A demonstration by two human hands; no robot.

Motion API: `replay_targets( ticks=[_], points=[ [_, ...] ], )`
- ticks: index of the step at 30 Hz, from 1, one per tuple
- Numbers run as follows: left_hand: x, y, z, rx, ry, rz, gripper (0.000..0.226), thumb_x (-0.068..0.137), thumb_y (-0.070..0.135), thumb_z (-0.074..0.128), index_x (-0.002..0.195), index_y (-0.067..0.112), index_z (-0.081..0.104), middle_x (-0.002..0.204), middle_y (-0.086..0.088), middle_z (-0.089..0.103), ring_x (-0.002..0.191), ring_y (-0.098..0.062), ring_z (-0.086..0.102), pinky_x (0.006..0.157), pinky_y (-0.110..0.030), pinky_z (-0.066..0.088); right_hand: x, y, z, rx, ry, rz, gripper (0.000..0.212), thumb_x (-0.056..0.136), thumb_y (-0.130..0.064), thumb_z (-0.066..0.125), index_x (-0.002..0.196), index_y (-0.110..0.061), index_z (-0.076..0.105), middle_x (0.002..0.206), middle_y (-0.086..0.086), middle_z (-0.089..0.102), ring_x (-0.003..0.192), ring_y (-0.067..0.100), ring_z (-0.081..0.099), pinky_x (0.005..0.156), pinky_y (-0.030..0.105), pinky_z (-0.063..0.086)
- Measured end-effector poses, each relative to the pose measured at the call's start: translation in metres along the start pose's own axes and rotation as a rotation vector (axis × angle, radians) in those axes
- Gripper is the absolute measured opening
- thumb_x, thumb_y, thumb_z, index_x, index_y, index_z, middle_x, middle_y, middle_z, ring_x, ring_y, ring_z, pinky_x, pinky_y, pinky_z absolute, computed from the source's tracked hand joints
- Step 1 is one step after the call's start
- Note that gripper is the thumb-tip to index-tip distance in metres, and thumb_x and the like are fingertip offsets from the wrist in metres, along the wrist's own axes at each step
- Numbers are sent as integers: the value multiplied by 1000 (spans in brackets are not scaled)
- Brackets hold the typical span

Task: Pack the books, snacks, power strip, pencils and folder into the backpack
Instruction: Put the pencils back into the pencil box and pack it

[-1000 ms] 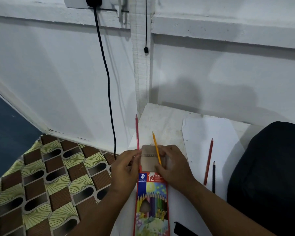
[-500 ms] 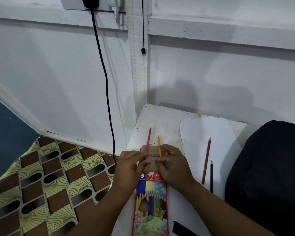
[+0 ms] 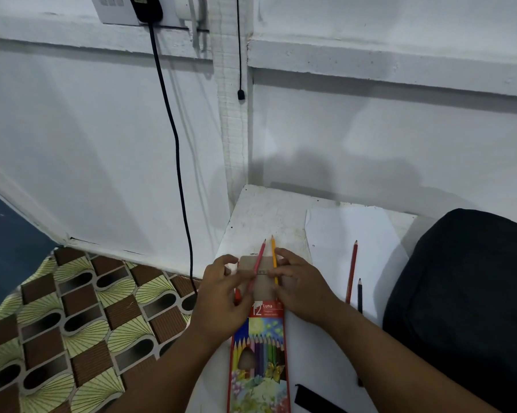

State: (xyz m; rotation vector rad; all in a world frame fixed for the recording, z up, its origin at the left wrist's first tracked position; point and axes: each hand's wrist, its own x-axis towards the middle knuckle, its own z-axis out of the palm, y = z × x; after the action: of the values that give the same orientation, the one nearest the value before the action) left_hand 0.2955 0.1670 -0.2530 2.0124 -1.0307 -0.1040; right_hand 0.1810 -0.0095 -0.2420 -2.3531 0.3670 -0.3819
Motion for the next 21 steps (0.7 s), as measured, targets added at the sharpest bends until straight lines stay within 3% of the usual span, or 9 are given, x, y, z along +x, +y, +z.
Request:
replay_targets(
  ticks=[3,5,7,9,11,14,17,21],
  points=[
    [0,-2,0,-20,14,-3,23,84,45,60,86,26,73,126,14,44,109,-7,49,84,-28,48,-4,-1,-5,-92,-59,-36,39,88,-29,68,124,-13,68,147,-1,50,131,11,45,111,24,36],
    [1,-1,0,-23,40,-21,27,85,46,60,73,22,65,123,13,46,107,-8,53,83,-33,51,-12,-2,0,-97,-7,-90,36,91,-34,63,118,-12,71,135,2,60,124,8,48,108,22,39],
    [0,1,0,3,54,-8,24,85,46,59,81,23,64,123,13,46,111,-6,50,86,-30,50,-20,-1,7,-95,27,-123,33,94,-37,57,112,-13,71,124,1,64,117,4,49,106,13,35],
    [-1,3,0,36,31,13,28,86,44,57,107,27,65,129,13,43,117,-2,41,92,-27,44,-23,0,10,-104,51,-156,32,95,-37,56,111,-13,70,115,0,67,111,3,51,104,17,40],
    [-1,3,-1,71,-24,17,35,88,43,54,121,37,64,138,14,41,119,-3,37,92,-30,41,-23,-1,9,-117,63,-187,30,95,-36,58,111,-13,69,111,-1,67,108,6,54,101,21,43],
    [0,2,-2,103,-60,42,30,91,49,55,117,42,69,144,10,43,123,-9,39,93,-37,44,-21,2,9,-134,94,-187,35,95,-35,58,120,-11,65,122,2,62,117,10,51,107,18,37],
    [-1,0,-1,109,-70,55,26,90,51,60,112,42,71,145,10,43,128,-10,37,95,-41,44,-20,6,13,-194,92,-159,43,96,-38,55,129,-11,62,133,3,59,126,15,48,113,27,34],
    [-2,4,-3,153,-104,110,29,91,54,57,116,45,68,145,15,42,133,-6,32,95,-37,36,-20,2,7,-100,143,-180,20,94,-25,58,103,-11,70,105,1,65,102,12,54,95,22,41]
  ],
)
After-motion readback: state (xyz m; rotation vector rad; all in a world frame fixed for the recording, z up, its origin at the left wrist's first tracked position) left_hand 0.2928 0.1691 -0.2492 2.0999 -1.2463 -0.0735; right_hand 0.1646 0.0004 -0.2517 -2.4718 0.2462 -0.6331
